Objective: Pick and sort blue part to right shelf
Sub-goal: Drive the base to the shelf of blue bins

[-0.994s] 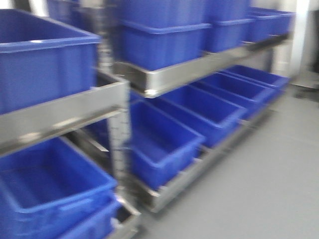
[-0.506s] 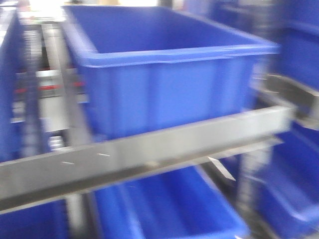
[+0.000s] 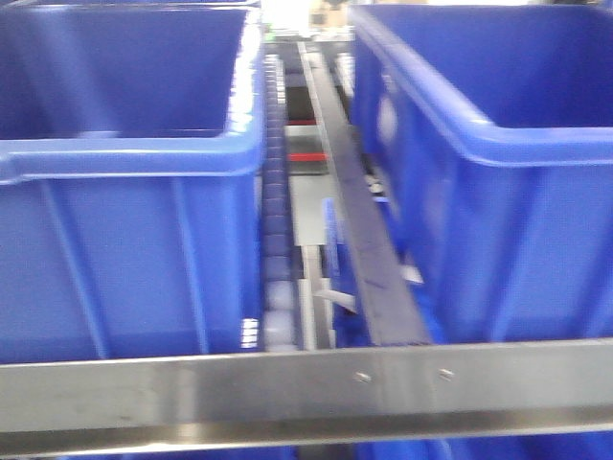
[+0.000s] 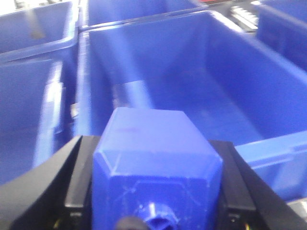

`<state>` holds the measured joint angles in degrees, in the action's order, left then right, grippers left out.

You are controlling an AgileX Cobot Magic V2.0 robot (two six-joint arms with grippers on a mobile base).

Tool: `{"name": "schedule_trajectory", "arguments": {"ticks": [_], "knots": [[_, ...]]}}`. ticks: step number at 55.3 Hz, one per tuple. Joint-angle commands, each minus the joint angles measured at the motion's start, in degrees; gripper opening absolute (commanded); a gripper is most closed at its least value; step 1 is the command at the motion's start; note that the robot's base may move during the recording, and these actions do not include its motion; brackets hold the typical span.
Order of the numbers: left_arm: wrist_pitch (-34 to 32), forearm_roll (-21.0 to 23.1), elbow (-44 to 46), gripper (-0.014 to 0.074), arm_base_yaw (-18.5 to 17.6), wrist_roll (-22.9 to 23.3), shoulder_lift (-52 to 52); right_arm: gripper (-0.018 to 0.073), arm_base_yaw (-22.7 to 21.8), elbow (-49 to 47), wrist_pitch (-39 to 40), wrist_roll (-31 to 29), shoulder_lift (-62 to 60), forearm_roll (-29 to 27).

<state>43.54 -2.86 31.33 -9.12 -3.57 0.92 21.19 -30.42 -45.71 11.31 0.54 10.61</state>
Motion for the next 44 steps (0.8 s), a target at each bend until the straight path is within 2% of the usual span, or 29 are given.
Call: {"name": "schedule_trajectory", "arguments": {"ticks": [1, 44], "knots": [[-5.1, 0.05, 1.46, 0.0337, -0.04, 0.48, 0.98, 0.0342, -0.01, -1.51, 5.06, -0.44, 1.12, 0.96], [-5.1, 0.05, 1.46, 0.0337, -0.04, 0.48, 0.98, 0.0342, -0.01, -1.51, 5.06, -0.44, 1.12, 0.96]]}}
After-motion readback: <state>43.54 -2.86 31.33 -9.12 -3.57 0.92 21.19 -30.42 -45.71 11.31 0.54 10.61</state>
